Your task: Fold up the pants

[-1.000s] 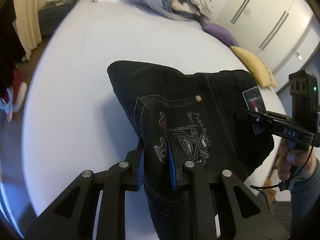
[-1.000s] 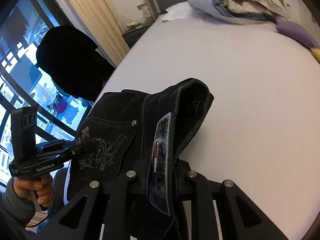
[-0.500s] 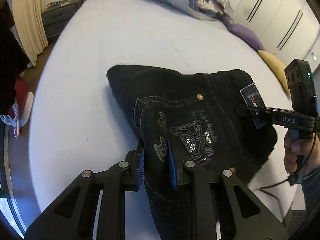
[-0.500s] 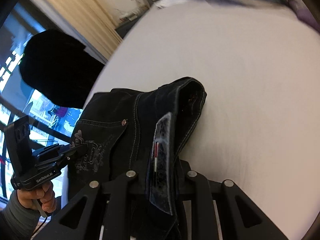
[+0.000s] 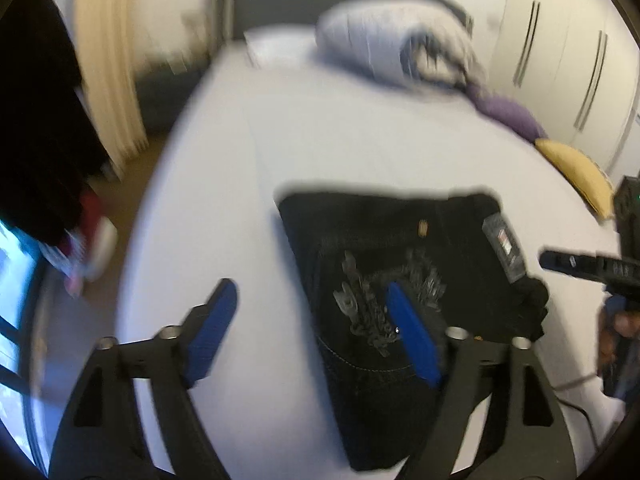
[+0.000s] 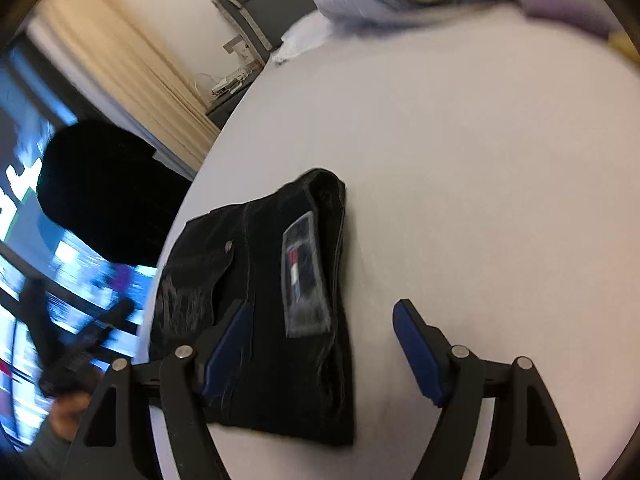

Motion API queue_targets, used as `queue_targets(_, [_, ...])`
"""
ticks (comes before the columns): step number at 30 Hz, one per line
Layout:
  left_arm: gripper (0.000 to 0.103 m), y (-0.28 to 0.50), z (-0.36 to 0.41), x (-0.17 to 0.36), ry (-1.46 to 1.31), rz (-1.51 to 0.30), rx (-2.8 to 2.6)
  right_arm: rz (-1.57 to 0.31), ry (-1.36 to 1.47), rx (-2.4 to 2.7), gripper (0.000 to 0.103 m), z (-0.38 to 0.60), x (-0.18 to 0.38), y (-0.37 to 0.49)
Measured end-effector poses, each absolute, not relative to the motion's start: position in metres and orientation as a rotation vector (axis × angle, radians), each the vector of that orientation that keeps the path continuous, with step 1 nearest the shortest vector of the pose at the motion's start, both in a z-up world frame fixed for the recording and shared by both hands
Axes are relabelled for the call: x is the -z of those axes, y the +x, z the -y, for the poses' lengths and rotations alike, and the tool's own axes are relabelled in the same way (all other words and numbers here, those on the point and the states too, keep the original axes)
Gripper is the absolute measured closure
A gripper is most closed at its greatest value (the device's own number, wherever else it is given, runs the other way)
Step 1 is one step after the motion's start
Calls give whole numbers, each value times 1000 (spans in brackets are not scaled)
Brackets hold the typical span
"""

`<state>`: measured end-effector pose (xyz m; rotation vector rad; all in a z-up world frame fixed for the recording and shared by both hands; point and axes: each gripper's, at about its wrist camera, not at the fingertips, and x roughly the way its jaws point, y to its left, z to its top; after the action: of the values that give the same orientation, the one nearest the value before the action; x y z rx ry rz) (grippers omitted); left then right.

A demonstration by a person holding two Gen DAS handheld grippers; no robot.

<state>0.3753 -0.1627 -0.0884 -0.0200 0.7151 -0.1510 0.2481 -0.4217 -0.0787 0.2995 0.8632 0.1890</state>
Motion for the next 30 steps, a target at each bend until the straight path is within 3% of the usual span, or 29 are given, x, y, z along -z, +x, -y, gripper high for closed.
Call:
queue_targets(2, [3,339,168,55,17,-552,100,-769,198,-161,21,400,50,216])
queue_targets(3, [0,325,172,39,33,-477,76,-720,162,-149,17,391,37,203])
queue_targets(6, [0,266,184,-7,93,-282,-21,-528,89,-116,2,368,-6,152])
queue_targets(9, [0,218,191,-43,120,-161,-132,-353,45,-83,0,349,-48,111])
queue_targets(14, [0,164,184,-89,81,-158,-158,-199,38,-56,0,336,-102,53])
queue_targets(20, [0,121,171,-125,68,-219,-198,-142,23,-45,0,334,-141,-5])
queue_targets(25, [0,105,168,-143,37,-352,-171,-177,3,-46,0,318,-153,-40])
queue_targets(30, [0,93,179,-129,39,-485,-122,-330,-13,-31,0,308,-143,-43])
